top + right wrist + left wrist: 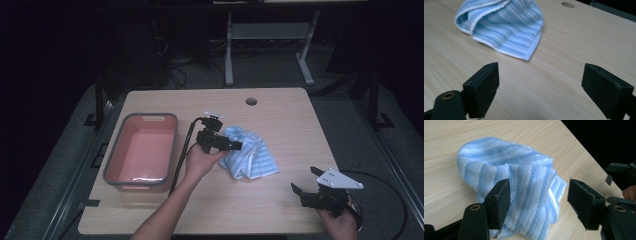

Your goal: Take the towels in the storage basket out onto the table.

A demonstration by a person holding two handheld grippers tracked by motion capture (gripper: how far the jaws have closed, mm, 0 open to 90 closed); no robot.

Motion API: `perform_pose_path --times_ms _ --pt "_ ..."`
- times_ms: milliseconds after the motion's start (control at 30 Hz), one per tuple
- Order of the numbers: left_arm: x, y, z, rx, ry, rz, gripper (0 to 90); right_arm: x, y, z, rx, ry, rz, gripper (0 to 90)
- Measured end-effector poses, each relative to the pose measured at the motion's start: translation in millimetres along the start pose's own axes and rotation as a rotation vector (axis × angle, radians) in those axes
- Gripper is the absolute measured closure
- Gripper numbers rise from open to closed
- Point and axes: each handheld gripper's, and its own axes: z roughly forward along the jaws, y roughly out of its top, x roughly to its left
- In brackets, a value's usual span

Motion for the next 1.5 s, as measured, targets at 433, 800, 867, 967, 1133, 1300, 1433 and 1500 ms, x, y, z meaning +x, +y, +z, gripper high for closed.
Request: perform_pose_path --times_ms 433,800,867,967,1133,1300,1433,1500 --pt "-0.4 -17.2 -13.3 -0.023 -0.013 0.011 31.3 0.7 0.0 0.8 0.006 0.0 -0.003 14.1" --pt "0.1 -36.2 -20.7 -0.027 -0.032 0.02 31.0 0.4 -0.8 2.1 0.006 -0.005 -0.008 14.0" --pt "0.2 -39.9 -22.8 -0.032 -0.033 0.024 30.8 1.3 -0.6 2.8 0.014 -0.002 -0.007 14.1" --pt "0.0 -45.8 -26.9 -0.044 -0.038 0.027 30.6 1.6 -0.9 3.2 0.015 -0.004 -0.011 14.1" --pt "-4.1 -54.5 -31.4 -0.051 -0.046 0.038 30.1 2.0 -1.1 3.7 0.019 -0.005 -0.011 14.1" --pt "-7.8 -63.6 -35.0 -0.059 -0.06 0.043 29.3 1.9 -1.1 3.6 0.018 -0.006 -0.012 14.1" --pt "-9.7 -73.1 -39.1 -0.073 -0.076 0.039 28.7 2.4 -0.8 4.0 0.015 -0.004 -0.015 14.1" --pt "-10.6 -77.4 -41.4 -0.074 -0.075 0.045 28.3 2.7 -0.6 4.1 0.012 -0.005 -0.017 14.1"
